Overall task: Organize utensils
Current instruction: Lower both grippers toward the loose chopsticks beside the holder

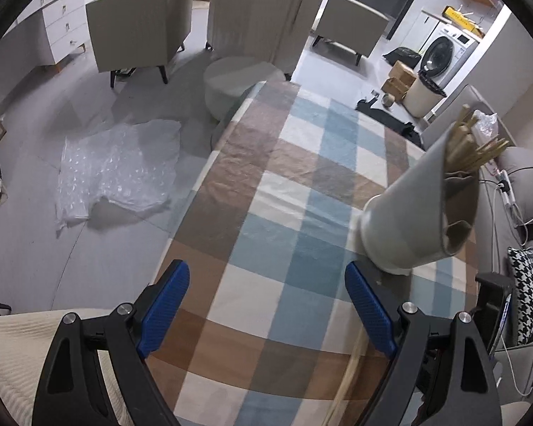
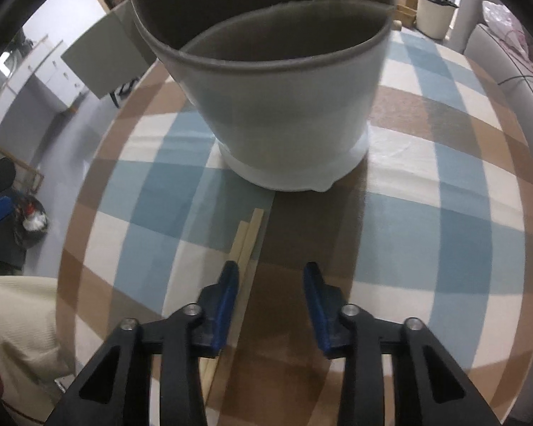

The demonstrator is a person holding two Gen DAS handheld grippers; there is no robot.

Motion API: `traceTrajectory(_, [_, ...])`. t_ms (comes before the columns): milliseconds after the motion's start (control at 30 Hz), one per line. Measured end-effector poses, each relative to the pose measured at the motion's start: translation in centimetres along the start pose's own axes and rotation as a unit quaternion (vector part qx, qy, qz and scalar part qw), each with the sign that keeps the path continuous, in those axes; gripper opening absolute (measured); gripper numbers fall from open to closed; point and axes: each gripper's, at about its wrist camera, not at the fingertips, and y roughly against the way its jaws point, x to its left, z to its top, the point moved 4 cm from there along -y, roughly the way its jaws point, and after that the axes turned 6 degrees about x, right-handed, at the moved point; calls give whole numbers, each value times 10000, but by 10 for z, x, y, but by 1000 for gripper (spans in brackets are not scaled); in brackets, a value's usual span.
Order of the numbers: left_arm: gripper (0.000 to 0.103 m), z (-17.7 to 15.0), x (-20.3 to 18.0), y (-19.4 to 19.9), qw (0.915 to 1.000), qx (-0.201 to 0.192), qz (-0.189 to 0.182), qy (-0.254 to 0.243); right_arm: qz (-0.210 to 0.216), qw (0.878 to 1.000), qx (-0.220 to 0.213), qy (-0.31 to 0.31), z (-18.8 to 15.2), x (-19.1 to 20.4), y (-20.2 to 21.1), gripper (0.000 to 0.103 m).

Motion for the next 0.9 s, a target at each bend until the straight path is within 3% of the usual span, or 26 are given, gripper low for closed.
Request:
traceTrajectory(200, [86,4,13,-5,9993,195,-80,304,-186,9997,78,110,6,4,-7,29])
traceTrajectory(433, [86,5,14,-6,9994,207,-47,268,-549,9975,128,435,5,19,-3,21])
traceTrajectory(733, [86,5,19,-6,9989,268,-118,366,-519,9972,292,456,-4,17,-1,9])
traceTrajectory(900, [86,5,19,-4,9990,255,-147,350,-613,9965,313,479,-3,13,-1,9])
